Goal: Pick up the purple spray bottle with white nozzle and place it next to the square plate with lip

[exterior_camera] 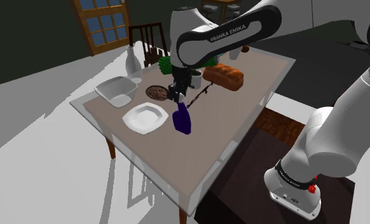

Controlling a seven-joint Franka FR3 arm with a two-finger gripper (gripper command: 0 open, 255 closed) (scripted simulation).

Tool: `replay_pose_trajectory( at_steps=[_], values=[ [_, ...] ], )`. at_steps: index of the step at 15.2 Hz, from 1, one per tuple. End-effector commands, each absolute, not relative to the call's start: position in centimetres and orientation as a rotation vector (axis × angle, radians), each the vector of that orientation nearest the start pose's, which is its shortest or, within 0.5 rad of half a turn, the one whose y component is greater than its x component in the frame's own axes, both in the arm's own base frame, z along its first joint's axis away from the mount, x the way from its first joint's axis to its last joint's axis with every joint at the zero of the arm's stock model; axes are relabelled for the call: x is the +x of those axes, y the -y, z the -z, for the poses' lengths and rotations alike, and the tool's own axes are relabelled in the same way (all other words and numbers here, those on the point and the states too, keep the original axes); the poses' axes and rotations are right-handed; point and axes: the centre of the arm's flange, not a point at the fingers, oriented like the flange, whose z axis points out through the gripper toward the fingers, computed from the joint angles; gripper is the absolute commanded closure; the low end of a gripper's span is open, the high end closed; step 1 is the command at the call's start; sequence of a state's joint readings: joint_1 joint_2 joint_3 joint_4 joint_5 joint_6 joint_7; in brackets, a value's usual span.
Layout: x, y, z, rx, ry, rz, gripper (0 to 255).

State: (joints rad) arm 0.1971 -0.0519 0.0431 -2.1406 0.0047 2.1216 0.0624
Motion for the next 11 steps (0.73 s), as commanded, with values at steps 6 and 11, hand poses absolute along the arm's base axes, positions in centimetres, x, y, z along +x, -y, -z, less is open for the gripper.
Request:
replay_pose_trajectory(
  at_steps=[6,11],
  values=[
    [51.6,-12.7,-44.4,-3.122,0.274,0.051,0],
    [51.5,-12.6,-48.0,-3.122,0.274,0.051,0]
  ],
)
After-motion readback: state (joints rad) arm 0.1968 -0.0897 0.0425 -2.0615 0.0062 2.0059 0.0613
